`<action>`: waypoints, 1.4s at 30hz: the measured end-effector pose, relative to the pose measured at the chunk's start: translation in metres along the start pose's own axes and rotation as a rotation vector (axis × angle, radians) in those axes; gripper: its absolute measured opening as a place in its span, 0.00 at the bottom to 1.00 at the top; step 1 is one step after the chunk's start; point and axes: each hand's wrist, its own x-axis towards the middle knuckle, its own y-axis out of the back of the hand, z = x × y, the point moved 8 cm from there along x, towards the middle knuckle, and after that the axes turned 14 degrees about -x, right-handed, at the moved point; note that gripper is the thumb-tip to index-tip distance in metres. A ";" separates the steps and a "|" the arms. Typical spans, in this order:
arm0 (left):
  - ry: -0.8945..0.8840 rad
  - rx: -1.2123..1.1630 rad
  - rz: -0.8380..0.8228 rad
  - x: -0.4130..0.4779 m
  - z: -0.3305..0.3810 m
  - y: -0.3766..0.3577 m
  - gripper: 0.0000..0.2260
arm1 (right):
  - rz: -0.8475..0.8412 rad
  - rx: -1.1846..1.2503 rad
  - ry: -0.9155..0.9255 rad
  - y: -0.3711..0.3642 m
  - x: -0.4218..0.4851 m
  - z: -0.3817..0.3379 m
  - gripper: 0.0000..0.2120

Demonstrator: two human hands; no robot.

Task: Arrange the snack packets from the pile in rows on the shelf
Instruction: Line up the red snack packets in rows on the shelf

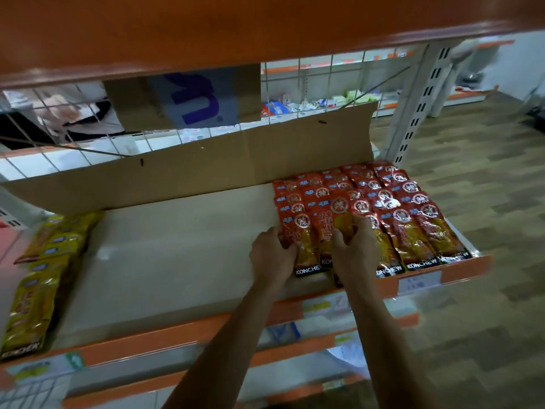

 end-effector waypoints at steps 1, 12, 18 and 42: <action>-0.003 0.014 0.006 0.000 0.000 0.000 0.17 | -0.011 -0.001 0.011 0.000 0.000 -0.001 0.14; -0.076 -0.026 0.098 -0.008 0.018 0.010 0.18 | -0.148 0.083 0.061 -0.010 -0.010 -0.009 0.17; 0.051 -0.419 -0.032 -0.014 0.016 -0.001 0.22 | -0.175 0.083 0.149 -0.015 -0.017 -0.017 0.14; -0.073 0.045 -0.013 -0.026 0.002 0.003 0.22 | -0.085 -0.224 0.213 -0.013 -0.012 -0.008 0.15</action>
